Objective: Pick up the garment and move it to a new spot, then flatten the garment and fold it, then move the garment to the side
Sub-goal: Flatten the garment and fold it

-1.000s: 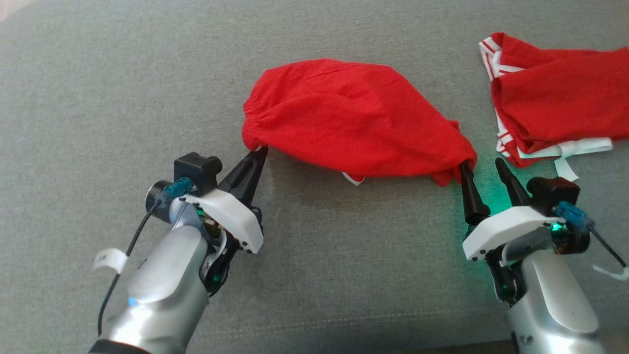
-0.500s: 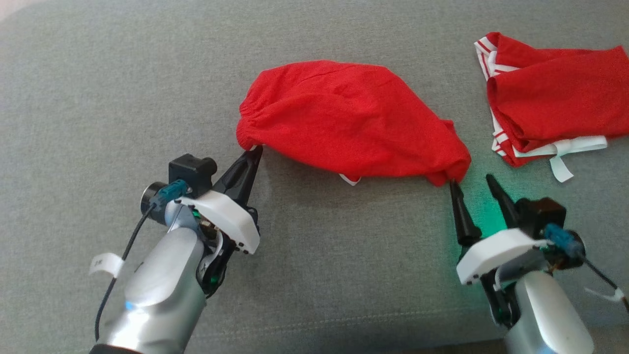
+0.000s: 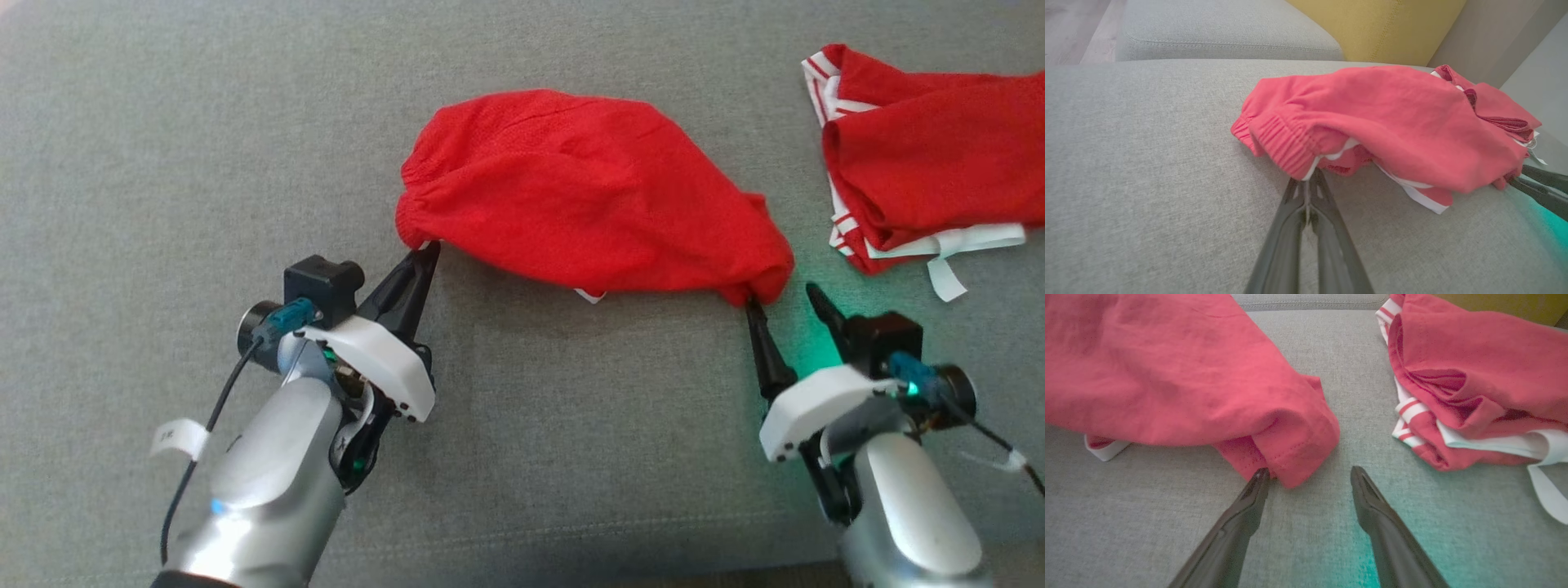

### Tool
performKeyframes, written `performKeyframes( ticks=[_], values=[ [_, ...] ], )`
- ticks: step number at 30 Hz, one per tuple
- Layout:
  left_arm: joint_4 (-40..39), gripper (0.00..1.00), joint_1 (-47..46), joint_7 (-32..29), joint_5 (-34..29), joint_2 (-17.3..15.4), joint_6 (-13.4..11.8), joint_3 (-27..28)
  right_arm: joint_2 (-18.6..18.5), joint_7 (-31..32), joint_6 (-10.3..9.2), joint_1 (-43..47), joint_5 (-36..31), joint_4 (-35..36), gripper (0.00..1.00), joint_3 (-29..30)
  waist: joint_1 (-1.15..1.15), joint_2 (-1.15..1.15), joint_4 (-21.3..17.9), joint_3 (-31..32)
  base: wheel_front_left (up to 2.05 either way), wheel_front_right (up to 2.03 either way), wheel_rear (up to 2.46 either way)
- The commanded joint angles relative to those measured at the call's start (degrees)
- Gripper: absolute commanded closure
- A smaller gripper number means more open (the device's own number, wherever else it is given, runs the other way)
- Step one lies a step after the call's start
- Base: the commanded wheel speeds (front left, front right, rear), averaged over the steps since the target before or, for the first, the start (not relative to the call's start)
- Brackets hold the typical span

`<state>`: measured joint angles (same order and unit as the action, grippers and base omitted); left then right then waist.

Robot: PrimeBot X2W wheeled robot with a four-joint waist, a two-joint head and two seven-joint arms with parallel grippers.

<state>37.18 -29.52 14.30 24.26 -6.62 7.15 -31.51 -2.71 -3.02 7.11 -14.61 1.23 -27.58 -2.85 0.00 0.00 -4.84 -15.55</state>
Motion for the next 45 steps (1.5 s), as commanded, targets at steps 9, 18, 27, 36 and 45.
performKeyframes(
  ticks=[9,18,27,36,45],
  values=[
    [-1.98,1.0,-2.63,0.7,-0.03,-0.9,0.34,0.82,-0.17,-2.88,0.37,-6.65,-1.73,-3.0,0.0,0.87,0.0,0.0,1.5,-1.14,0.0,0.0,0.0],
    [-2.23,1.0,-2.76,0.7,0.01,-1.17,0.34,0.73,-0.17,-4.86,0.37,-9.38,-0.5,-6.91,0.0,2.13,0.0,0.0,1.96,-1.77,0.0,0.0,0.0],
    [-1.92,1.0,-2.35,0.7,-0.02,-1.35,0.34,0.95,-0.17,-5.63,0.37,-11.07,2.37,-11.32,1.0,0.35,0.0,0.0,1.58,-0.92,0.0,0.0,0.0],
    [-1.52,1.0,-0.31,0.7,-0.1,-1.23,0.34,1.98,-0.17,-4.74,0.37,-8.46,4.3,-10.16,1.0,0.4,0.0,0.0,0.16,3.38,0.0,0.0,0.0],
    [-3.71,1.0,1.95,0.7,-1.14,-1.81,0.21,3.95,-0.17,0.57,0.37,-6.01,4.77,-0.59,1.0,-0.55,0.0,0.0,-0.2,7.89,0.0,0.0,0.0]
  ],
)
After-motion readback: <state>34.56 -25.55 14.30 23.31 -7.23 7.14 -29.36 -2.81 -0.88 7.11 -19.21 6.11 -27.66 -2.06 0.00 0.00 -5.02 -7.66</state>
